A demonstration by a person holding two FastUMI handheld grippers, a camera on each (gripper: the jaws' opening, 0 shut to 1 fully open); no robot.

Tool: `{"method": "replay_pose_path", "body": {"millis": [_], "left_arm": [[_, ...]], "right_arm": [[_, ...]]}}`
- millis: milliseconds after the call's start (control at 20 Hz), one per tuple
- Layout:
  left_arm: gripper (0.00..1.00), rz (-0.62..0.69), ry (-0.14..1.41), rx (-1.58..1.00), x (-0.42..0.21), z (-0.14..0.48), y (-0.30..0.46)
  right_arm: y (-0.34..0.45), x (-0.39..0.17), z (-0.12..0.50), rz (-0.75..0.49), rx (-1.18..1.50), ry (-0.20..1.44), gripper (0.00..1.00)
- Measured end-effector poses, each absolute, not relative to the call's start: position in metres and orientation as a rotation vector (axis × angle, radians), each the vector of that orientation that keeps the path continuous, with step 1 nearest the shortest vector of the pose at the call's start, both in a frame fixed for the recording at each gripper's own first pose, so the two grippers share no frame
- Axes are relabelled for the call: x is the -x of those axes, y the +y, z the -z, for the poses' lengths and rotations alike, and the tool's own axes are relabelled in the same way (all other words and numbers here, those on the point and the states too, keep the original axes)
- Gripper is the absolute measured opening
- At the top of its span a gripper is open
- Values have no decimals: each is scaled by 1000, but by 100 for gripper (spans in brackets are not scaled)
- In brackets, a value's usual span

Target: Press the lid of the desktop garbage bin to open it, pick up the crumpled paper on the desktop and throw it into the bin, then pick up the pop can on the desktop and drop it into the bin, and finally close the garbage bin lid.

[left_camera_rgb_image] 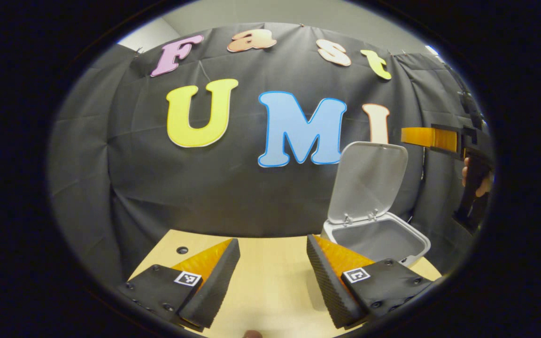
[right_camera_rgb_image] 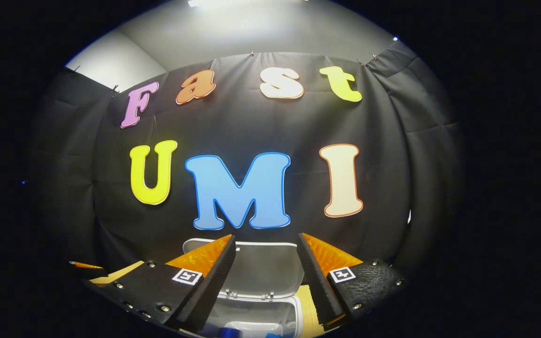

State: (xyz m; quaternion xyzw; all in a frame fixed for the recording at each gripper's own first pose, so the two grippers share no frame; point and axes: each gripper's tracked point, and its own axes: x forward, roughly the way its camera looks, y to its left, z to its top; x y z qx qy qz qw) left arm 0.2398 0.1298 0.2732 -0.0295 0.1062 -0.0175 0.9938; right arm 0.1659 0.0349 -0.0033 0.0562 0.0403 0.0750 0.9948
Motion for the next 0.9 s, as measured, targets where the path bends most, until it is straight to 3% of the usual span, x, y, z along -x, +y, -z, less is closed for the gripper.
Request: {"method": "replay_pose_path", "body": {"millis": [300, 400, 450, 550, 900], "left_arm": [[96, -45, 225, 74, -230, -270, 167], [92, -68, 226, 78, -227, -270, 178], [96, -76, 226, 82, -226, -270, 182], [96, -92, 231, 89, -223, -269, 190], [95, -96, 240, 103, -222, -265, 195]], "right_arm": [[46, -195, 1, -144, -117, 35, 83], [49, -203, 1, -134, -114, 15, 83], [51, -207, 2, -130, -112, 9, 83], [54, -214, 8, -125, -103, 16, 83], [57, -204, 19, -131, -117, 70, 84]]}}
